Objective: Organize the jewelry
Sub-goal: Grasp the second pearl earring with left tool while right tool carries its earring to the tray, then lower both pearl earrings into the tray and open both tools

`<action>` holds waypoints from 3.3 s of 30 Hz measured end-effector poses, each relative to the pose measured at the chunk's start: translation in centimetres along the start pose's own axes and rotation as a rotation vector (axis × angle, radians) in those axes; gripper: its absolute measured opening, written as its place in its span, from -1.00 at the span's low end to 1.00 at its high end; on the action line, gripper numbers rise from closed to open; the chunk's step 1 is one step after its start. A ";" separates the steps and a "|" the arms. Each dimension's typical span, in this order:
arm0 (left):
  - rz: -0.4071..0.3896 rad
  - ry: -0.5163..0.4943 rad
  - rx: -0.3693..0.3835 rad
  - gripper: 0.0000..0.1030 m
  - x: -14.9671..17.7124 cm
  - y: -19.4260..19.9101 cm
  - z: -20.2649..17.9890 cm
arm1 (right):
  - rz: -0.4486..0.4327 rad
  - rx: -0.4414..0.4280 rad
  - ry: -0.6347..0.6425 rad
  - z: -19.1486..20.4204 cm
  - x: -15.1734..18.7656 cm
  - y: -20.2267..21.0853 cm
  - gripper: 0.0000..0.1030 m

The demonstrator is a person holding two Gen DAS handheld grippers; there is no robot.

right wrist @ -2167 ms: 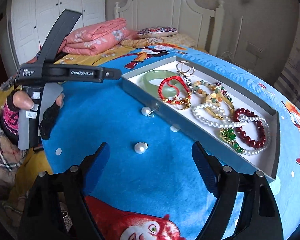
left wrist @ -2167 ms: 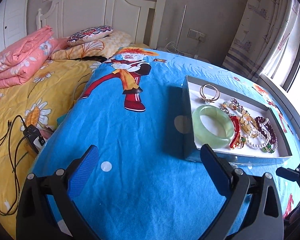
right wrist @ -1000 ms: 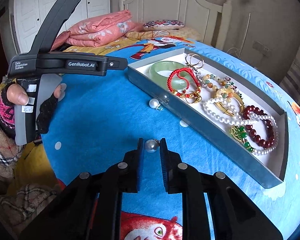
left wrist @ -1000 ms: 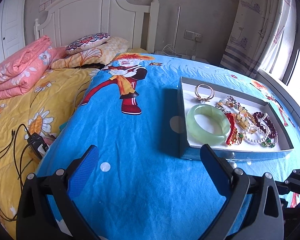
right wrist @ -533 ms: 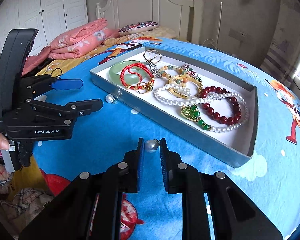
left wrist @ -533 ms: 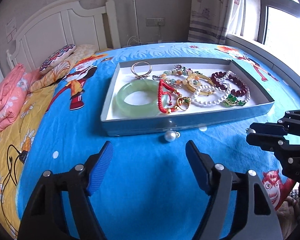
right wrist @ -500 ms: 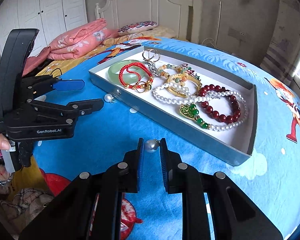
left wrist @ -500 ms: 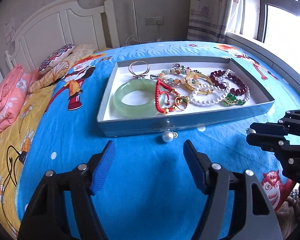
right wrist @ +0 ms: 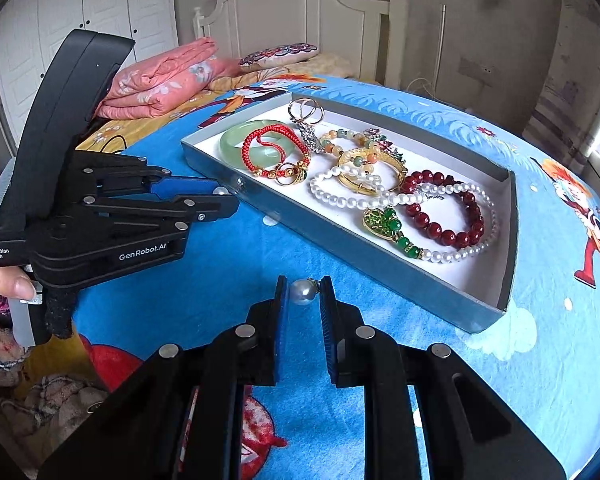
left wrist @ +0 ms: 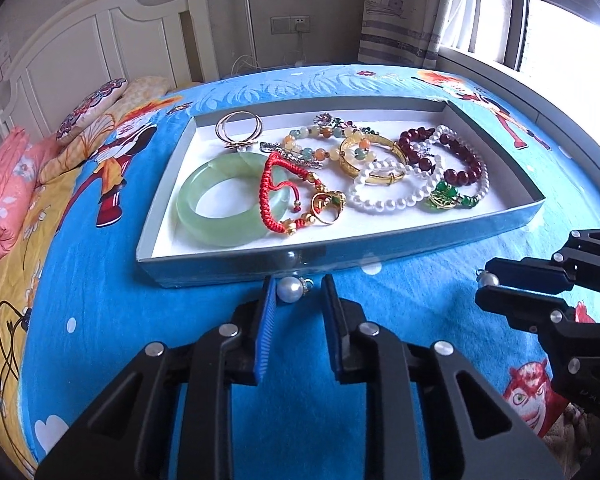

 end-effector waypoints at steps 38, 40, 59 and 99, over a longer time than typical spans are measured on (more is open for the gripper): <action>-0.270 -0.047 -0.049 -0.67 -3.7 9.0 -2.5 | -0.231 0.009 -0.072 -1.8 -3.6 5.6 -0.66; -0.288 -0.041 -0.049 -0.67 -4.5 9.4 -2.4 | -0.248 0.020 -0.091 -2.4 -3.9 5.8 -0.66; -0.233 0.008 0.004 -0.67 -6.8 2.6 -3.8 | -0.239 0.049 -0.217 -6.3 -5.3 2.6 -0.66; -0.337 0.028 -0.179 0.95 -6.2 4.5 -0.4 | -0.293 0.138 -0.286 -6.9 -4.7 4.0 0.69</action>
Point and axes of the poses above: each gripper's, at about its wrist camera, not at the fingertips, and y roughly against the way its jaws point, z to its left, x to its underside, the point moved 7 cm from there along -y, roughly the way its jaws point, and after that the axes turned 4 degrees about -y, right-handed, at the moved point
